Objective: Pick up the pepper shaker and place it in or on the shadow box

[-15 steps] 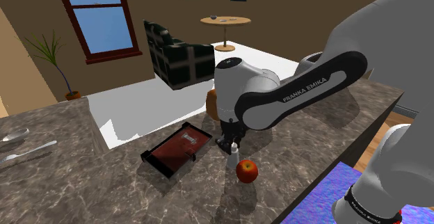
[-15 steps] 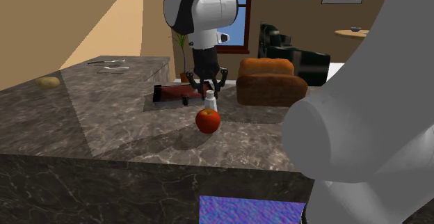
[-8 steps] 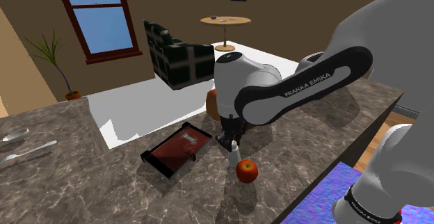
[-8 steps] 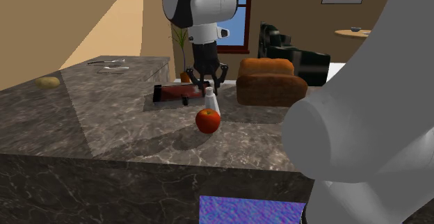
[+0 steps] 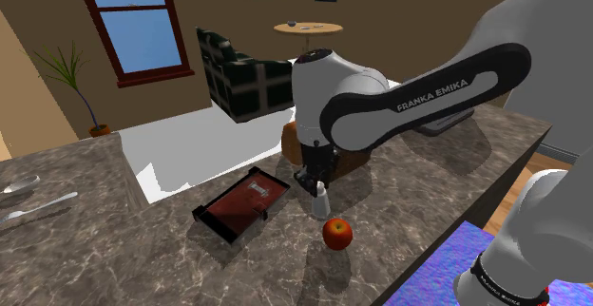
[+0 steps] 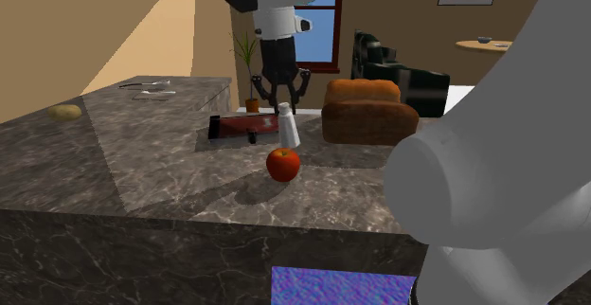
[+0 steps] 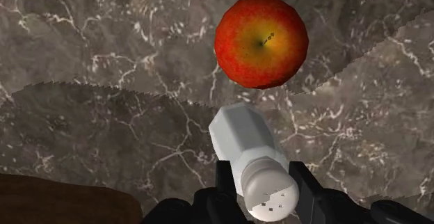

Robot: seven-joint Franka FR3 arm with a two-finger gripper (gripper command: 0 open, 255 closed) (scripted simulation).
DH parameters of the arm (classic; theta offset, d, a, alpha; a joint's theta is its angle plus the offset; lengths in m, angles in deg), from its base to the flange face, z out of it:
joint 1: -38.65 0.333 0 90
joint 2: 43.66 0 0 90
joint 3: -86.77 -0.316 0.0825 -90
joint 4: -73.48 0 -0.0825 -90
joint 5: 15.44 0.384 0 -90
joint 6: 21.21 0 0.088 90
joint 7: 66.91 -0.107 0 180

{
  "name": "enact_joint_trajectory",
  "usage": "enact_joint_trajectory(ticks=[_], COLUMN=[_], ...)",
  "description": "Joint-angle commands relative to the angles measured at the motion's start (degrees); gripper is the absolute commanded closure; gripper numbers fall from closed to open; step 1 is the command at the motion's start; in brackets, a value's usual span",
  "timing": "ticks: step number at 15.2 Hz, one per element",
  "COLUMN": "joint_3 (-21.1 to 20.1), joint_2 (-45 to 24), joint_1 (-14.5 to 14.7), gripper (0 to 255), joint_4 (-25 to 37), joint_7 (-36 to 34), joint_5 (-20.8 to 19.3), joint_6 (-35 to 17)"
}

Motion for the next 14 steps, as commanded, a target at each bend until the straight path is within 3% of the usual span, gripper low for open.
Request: enact_joint_trajectory(ticks=[1,12,14], joint_3=[0.27,1.0,0.11], joint_2=[0.8,3.08,-1.7], joint_1=[-0.03,-0.05,-0.44], gripper=[255,255,255], joint_4=[1.02,6.81,12.1], joint_7=[0.48,1.52,0.05], joint_5=[0.26,0.9,-0.79], joint_6=[1.77,9.67,10.52])
